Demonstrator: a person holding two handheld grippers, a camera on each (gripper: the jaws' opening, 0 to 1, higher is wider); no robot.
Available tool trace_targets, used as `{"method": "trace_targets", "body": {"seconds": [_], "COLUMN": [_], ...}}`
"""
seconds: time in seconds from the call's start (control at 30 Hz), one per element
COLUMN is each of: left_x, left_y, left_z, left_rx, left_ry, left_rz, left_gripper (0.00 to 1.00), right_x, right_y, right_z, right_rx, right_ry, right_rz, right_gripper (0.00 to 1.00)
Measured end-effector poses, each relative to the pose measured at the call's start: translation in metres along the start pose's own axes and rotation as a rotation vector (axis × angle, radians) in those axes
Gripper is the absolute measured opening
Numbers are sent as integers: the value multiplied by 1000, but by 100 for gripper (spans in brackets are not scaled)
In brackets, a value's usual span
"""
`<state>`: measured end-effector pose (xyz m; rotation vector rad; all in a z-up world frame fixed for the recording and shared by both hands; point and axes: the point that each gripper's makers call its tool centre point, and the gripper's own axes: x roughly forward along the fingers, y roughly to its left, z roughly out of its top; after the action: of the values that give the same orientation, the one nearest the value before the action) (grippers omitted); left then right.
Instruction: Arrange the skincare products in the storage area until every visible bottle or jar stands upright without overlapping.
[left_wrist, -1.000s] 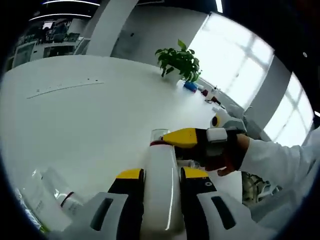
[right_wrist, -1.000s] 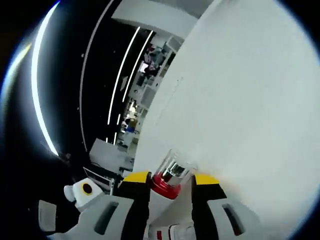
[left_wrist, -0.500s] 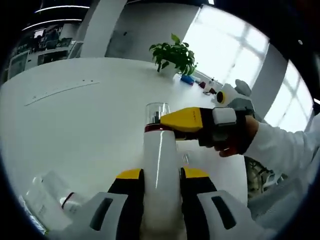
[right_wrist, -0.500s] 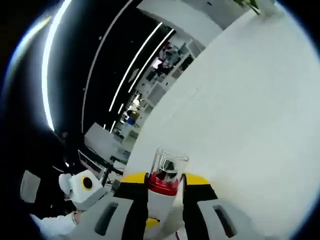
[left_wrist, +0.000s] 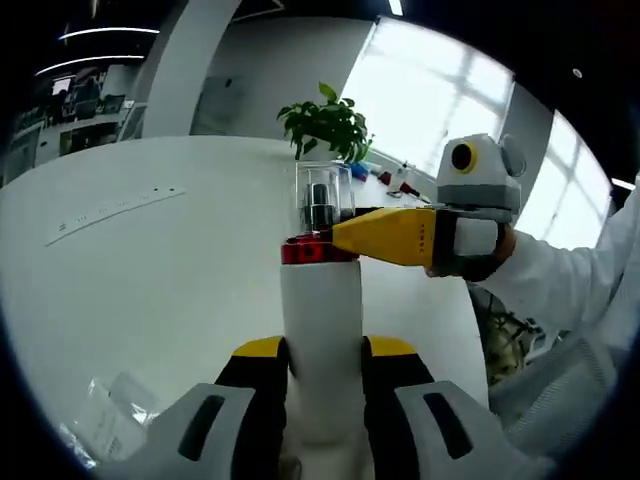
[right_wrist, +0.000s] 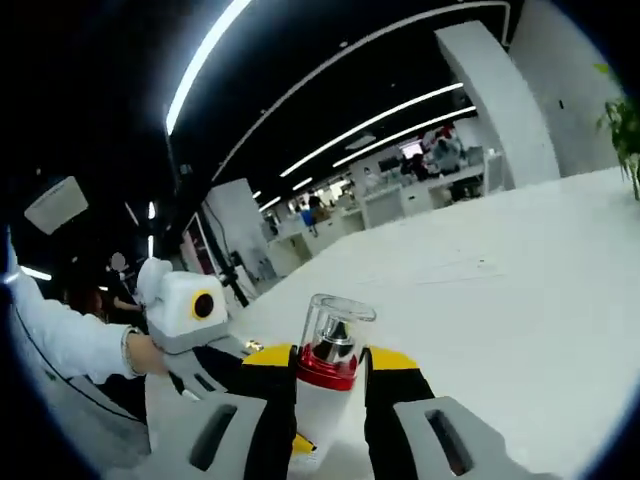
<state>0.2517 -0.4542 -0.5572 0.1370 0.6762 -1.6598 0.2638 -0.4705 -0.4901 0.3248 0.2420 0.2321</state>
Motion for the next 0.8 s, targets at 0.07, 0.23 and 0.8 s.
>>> {"method": "trace_targets", "body": {"seconds": [0.07,0.23,0.8], "left_x": [-3,-7,-9], "left_y": [-1,-13,-42], "left_z": [0,-2,-10], "left_rx": [27,109,268], "left_ry": [5,8,36], "left_rz": [-30,-94,-139], "left_gripper": [25,26,29], "right_x": [-2,-9,-21], "right_y": [9,24,58], "right_z": [-1,-3,-13], "right_rx": [-44,-160,-383], "right_ry": [6,19,46], "right_rz": [60,166,322], "right_gripper": [16,15,16]}}
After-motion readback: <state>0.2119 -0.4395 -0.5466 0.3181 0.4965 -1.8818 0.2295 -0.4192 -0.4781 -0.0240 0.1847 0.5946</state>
